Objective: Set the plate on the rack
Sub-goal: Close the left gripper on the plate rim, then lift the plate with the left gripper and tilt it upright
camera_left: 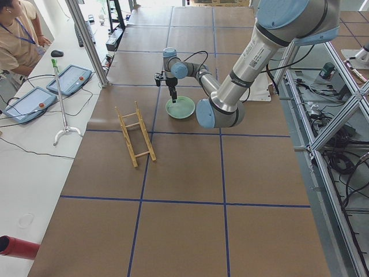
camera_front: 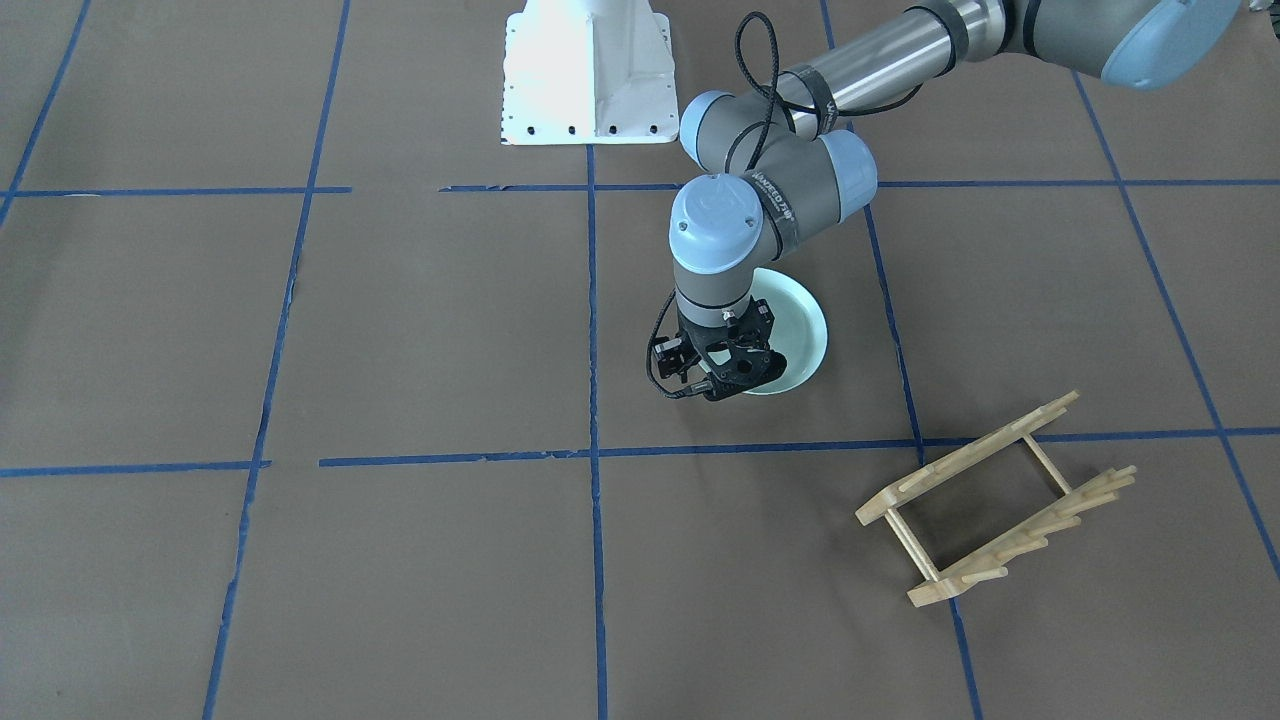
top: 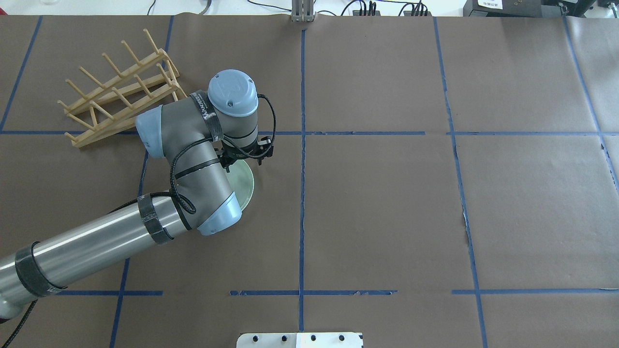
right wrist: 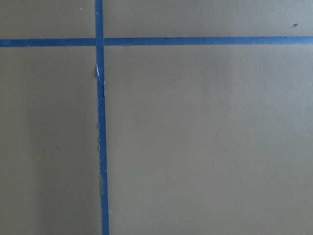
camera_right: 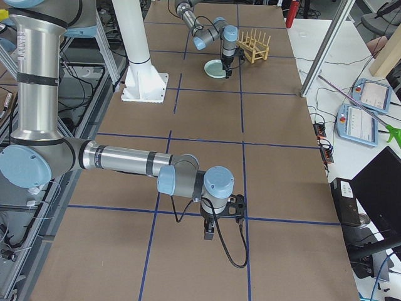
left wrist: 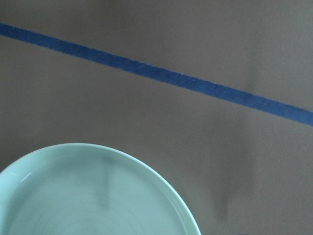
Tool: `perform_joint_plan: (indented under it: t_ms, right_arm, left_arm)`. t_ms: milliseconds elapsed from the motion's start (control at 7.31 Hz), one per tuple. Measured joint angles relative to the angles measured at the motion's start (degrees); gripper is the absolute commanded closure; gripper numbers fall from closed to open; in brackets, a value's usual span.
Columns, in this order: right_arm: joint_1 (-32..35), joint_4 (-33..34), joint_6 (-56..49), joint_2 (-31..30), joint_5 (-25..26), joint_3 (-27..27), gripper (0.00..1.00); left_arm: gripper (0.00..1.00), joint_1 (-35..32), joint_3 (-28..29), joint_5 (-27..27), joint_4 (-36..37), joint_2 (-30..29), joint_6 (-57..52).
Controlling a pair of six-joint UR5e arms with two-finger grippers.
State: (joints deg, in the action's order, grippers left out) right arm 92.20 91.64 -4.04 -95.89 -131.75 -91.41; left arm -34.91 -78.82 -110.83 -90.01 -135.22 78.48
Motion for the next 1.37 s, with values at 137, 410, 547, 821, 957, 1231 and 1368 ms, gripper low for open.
perform_joint_plan:
  t_ms: [137, 410, 547, 821, 957, 1231, 1368]
  right_arm:
    - [0.0, 0.0, 0.0, 0.0, 0.0, 0.0, 0.0]
    - [0.0, -0.01, 0.05, 0.0, 0.0, 0.0, 0.0]
    - [0.0, -0.01, 0.06, 0.0, 0.0, 0.0, 0.0]
    - [0.0, -0.03, 0.01, 0.0, 0.0, 0.0, 0.0]
    - [0.0, -0.05, 0.0, 0.0, 0.0, 0.0, 0.0]
    - [0.0, -0.02, 0.0, 0.0, 0.0, 0.0, 0.0]
    - [0.0, -0.03, 0.0, 0.0, 0.0, 0.01, 0.0]
  left_arm:
    - [0.6, 0.0, 0.36, 0.0, -0.43, 0.02, -0.05]
    - [1.0, -0.06, 0.57, 0.0, -0.6, 0.13, -0.22]
    - [1.0, -0.05, 0.58, -0.02, -0.6, 0.17, -0.25]
    - [1.0, -0.06, 0.51, -0.09, -0.58, 0.15, 0.0]
    - [1.0, -0.12, 0.29, -0.17, -0.46, 0.09, 0.11]
    - [1.0, -1.81, -3.48, -0.38, -0.06, 0.06, 0.25]
    - [1.0, -4.16, -8.2, -0.47, 0.02, 0.31, 0.68]
